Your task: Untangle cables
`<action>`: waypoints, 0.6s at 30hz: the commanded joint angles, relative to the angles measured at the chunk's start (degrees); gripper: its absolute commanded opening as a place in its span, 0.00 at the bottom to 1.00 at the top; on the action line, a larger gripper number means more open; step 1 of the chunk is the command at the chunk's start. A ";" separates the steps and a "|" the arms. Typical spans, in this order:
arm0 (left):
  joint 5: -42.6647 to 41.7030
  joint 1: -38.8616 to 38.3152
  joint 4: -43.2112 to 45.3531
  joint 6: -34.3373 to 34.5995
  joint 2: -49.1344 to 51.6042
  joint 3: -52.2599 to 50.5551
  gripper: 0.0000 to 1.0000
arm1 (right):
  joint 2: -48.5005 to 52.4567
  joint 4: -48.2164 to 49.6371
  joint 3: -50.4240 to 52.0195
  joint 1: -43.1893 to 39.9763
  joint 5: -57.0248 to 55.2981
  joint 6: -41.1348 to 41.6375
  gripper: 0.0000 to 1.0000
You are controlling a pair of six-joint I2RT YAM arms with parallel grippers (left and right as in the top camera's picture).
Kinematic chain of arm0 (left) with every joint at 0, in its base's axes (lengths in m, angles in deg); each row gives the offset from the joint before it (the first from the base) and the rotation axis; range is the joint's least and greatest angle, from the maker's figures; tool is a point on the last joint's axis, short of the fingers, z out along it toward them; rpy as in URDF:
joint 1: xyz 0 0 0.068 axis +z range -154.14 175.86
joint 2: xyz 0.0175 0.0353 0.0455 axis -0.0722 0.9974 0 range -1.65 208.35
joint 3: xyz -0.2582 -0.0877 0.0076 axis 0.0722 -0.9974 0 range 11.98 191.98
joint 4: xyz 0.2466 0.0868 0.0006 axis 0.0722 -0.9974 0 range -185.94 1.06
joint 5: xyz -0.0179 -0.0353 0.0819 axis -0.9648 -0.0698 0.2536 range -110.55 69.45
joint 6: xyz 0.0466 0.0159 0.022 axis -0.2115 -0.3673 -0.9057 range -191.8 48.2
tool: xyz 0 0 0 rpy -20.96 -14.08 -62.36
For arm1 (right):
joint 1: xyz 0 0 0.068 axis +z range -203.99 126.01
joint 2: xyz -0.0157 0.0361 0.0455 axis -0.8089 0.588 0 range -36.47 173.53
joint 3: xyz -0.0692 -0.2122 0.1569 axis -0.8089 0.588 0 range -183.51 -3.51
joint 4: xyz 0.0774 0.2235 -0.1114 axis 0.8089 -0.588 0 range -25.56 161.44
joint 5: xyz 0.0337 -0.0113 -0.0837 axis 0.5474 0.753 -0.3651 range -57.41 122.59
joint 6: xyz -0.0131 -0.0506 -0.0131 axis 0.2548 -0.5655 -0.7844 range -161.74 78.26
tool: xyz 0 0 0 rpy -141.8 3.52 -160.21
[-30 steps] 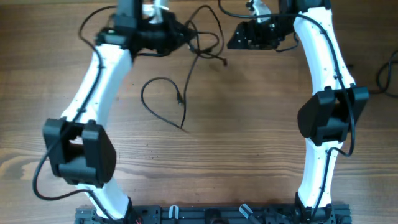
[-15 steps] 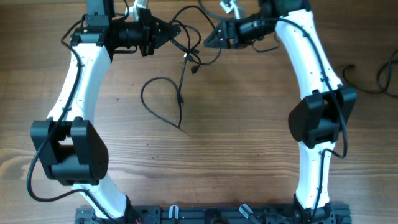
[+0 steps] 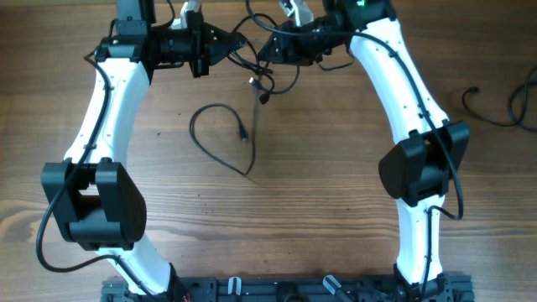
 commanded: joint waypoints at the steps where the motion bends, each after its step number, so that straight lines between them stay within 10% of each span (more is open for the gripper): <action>1: -2.29 0.00 0.37 1.16 -0.04 0.28 0.04 | -2.03 0.15 0.04 2.10 -6.40 5.05 0.12; 14: 10.01 0.31 -0.98 -5.92 -0.04 0.28 0.05 | -5.62 -2.01 0.02 0.70 -12.33 -7.58 0.06; 18: 10.03 0.17 -1.11 -6.29 -0.04 0.28 0.54 | -6.03 -2.16 0.02 0.59 -9.81 -12.98 0.32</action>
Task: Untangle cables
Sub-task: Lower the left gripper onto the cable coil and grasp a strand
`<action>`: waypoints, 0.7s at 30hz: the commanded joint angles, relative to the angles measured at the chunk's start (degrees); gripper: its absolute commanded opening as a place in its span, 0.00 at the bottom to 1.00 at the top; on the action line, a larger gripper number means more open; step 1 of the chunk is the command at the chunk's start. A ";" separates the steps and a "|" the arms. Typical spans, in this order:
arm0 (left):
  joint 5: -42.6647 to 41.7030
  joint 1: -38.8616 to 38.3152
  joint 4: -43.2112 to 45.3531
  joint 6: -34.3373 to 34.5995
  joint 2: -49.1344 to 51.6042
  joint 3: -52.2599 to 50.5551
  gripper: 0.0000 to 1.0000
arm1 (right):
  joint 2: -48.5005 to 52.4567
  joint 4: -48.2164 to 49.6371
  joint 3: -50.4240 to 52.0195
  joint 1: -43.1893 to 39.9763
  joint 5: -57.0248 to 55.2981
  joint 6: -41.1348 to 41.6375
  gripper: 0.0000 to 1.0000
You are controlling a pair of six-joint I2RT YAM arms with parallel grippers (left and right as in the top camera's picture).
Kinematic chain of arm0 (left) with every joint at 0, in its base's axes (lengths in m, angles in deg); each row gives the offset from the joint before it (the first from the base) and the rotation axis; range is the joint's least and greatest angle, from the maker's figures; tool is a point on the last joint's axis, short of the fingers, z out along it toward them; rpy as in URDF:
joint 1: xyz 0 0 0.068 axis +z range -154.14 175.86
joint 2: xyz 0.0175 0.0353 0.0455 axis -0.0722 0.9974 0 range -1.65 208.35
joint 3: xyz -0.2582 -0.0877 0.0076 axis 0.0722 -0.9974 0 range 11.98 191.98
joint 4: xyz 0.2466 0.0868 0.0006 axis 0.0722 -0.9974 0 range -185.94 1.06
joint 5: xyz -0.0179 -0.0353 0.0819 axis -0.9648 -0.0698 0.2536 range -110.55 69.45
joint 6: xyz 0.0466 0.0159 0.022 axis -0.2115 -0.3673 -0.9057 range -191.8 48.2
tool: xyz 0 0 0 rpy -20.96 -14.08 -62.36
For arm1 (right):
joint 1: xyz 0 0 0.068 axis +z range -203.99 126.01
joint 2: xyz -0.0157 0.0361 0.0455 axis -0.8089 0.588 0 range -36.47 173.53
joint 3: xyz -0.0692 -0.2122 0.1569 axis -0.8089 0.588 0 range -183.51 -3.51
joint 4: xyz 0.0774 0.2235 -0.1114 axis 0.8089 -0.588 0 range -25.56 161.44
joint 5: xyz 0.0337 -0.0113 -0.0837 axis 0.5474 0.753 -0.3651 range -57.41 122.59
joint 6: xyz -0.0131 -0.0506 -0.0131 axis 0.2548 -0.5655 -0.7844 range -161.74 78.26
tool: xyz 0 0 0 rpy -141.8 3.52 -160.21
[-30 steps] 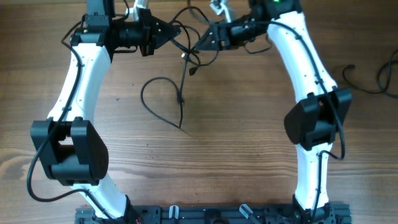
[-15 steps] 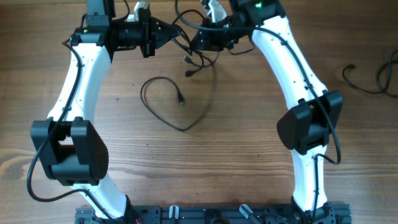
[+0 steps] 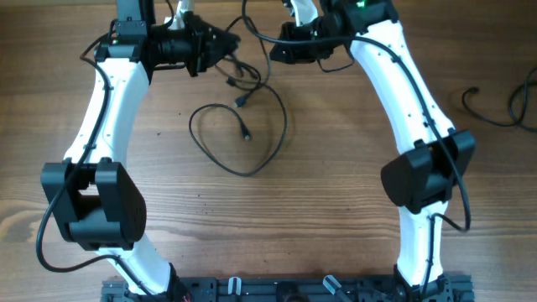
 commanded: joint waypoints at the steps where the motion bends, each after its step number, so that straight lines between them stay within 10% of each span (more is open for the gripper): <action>1: 0.70 0.04 -0.15 -1.33 -0.07 0.28 0.60 | -2.16 -0.31 0.02 -0.13 1.38 -6.67 0.35; 6: 3.21 -0.28 -4.37 -10.78 -0.04 0.28 0.63 | -2.16 -0.76 0.02 -0.13 1.29 -6.71 0.37; 14: 44.48 -4.52 -17.86 -17.44 0.00 0.26 0.64 | -2.16 -2.58 0.02 -0.28 -9.73 -1.88 0.41; 21: 61.18 -8.44 -10.58 -17.73 3.21 0.26 0.58 | -2.16 -3.28 0.02 -0.22 -11.04 -1.88 0.43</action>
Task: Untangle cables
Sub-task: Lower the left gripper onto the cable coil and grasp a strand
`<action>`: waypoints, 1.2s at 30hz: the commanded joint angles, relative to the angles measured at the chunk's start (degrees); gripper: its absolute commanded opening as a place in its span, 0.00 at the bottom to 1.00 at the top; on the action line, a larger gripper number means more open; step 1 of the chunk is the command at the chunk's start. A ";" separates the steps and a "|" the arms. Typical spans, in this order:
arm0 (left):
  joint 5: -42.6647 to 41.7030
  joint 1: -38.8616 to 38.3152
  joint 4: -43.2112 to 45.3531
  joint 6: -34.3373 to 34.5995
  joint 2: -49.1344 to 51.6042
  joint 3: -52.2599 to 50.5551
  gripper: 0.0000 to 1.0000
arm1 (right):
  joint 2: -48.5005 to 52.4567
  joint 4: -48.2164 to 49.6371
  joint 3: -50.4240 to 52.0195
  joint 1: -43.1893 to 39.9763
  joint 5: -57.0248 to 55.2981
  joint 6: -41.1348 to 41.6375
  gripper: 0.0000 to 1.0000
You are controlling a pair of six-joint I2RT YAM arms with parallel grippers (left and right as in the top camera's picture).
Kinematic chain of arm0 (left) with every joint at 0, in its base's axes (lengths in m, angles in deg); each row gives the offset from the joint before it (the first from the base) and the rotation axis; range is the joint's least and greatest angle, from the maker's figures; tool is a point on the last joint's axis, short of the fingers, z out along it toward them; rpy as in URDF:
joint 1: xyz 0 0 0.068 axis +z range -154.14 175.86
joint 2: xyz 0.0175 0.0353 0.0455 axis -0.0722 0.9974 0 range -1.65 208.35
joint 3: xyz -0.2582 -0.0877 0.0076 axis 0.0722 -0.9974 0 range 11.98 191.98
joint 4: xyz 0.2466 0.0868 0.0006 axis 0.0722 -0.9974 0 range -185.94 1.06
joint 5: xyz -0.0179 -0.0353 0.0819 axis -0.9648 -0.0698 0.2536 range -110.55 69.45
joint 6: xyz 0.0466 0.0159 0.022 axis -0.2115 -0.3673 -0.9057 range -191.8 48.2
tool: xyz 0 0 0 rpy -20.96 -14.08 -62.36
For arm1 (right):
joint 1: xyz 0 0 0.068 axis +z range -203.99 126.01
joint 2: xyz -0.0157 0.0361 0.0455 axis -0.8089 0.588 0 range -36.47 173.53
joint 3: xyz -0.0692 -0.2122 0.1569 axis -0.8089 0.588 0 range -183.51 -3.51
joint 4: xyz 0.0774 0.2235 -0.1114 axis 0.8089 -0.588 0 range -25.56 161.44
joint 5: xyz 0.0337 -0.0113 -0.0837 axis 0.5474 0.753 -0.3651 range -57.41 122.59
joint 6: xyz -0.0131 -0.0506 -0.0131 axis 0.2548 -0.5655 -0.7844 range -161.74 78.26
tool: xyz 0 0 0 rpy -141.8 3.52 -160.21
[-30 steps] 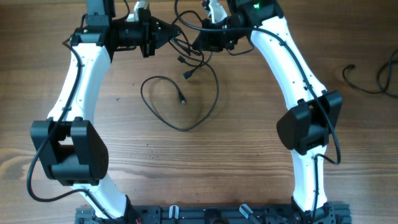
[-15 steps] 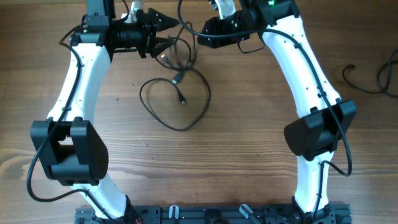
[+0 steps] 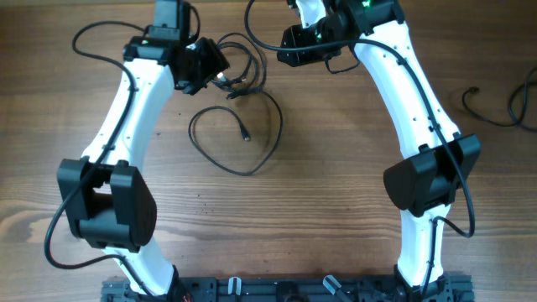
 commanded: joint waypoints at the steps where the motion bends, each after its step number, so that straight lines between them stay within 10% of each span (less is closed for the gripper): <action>1: 13.16 -1.03 4.72 -1.40 3.98 0.20 0.57 | -1.25 -0.39 0.04 -0.20 -2.14 0.52 0.43; 8: 21.18 -1.01 16.81 -2.25 11.15 0.20 0.56 | -1.25 -1.44 0.04 -0.20 -3.61 0.48 0.44; 16: 15.28 -1.18 32.79 -21.73 17.59 0.20 0.57 | -1.25 -1.44 0.04 -0.20 -4.04 0.50 0.46; 31: 9.55 -1.11 37.18 -28.92 22.10 0.20 0.54 | -1.25 -1.42 0.04 -0.20 -4.02 0.50 0.47; 36: 9.57 -1.11 37.75 -28.85 23.02 0.20 0.28 | -1.25 -1.38 0.04 -0.20 -4.04 0.46 0.47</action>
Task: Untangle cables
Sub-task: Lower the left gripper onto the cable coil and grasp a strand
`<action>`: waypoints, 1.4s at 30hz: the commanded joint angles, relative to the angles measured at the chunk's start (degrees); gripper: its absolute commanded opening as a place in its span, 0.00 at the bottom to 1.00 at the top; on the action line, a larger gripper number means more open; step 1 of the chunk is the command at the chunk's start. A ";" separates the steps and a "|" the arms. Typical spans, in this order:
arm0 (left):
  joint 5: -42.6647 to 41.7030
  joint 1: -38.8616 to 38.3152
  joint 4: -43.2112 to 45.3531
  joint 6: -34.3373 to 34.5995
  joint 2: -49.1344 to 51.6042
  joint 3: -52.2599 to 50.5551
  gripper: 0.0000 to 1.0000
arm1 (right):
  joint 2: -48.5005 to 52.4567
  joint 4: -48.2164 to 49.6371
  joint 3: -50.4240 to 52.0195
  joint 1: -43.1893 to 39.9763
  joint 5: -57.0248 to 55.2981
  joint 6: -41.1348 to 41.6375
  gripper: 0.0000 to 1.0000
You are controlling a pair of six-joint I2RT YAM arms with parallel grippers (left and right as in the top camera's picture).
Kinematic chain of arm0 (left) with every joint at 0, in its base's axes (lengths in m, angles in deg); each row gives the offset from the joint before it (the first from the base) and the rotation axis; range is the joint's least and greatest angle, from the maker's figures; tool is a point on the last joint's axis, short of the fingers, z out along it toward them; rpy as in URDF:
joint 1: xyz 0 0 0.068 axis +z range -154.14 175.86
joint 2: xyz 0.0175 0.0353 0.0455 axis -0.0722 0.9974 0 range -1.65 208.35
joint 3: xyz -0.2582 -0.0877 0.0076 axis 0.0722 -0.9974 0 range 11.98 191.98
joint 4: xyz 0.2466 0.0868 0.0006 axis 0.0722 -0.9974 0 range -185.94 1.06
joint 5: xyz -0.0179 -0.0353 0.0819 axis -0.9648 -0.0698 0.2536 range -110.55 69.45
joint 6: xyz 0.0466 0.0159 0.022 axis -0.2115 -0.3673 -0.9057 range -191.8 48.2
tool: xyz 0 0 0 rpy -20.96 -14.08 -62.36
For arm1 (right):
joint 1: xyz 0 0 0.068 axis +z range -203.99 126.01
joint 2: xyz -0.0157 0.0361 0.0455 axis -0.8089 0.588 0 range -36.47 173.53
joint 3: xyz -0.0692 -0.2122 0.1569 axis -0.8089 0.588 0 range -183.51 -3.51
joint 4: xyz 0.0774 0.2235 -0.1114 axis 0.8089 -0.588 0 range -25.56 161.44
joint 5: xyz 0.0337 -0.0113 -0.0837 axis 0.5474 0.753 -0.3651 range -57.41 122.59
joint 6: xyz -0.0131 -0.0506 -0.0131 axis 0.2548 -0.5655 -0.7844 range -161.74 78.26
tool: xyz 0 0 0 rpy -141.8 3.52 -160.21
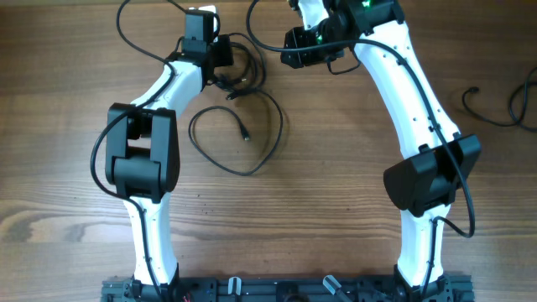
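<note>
A bundle of black cables [242, 74] lies knotted at the far middle of the wooden table. From it a long strand [243, 173] runs out in a wide loop toward the near side, and a plug end [245, 134] rests inside the loop. My left gripper [225, 77] points down at the left edge of the bundle; its jaws are hidden from above. My right gripper [287, 44] hangs at the far side, right of the bundle, shut on a black cable [250, 29] that curves up and out of view.
Another black cable [495, 117] lies at the table's right edge, apart from the bundle. The left arm's own lead [134, 42] arcs over the far left. The left elbow [143, 159] now stands close beside the loop.
The left arm has swung, so its elbow is now nearer the middle and its wrist comes at the bundle from the far side. The right gripper, bundle and loop have barely changed.
At first both grippers held the cables close together at the far edge, a strand hanging between them. Then they stood further apart and the loop lay wider on the table. Later the left gripper sat lower beside the bundle, and now it meets it from the far side.
</note>
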 commanded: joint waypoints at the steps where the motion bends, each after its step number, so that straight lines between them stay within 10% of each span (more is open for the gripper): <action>1: -0.63 -0.04 0.24 -0.55 1.84 0.28 0.26 | -1.25 -0.02 0.04 -0.20 -1.03 0.37 0.47; 10: -0.63 -0.04 -1.09 -0.52 1.90 0.28 0.33 | -1.25 -0.11 0.04 -0.20 -1.03 0.35 0.47; 22: -0.20 -0.04 -3.13 -0.15 1.55 0.31 0.04 | -1.25 -0.07 0.04 -0.20 -2.25 0.20 0.47; 42: -20.65 1.92 -32.83 21.03 -43.52 0.31 0.04 | -1.25 2.23 0.04 -0.20 16.44 -5.57 0.43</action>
